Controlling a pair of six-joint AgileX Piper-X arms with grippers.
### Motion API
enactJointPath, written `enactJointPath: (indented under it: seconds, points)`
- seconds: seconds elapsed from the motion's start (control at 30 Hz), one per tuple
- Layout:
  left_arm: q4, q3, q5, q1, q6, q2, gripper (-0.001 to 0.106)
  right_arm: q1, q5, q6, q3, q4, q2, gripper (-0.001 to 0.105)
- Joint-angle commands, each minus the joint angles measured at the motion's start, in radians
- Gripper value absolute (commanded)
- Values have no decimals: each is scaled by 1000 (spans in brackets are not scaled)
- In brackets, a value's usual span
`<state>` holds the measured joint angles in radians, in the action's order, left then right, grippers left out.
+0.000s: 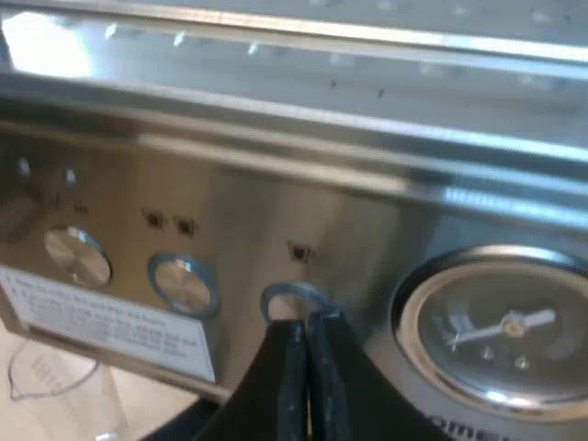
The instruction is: Place mug into machine
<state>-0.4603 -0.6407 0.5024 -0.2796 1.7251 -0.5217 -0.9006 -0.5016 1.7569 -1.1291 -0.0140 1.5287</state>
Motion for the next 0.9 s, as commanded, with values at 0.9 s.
enactJointPath:
  seconds: [0.9]
  points:
    - [10, -1, 11, -4, 2, 3, 74, -10, -66, 44, -7, -52, 17, 0]
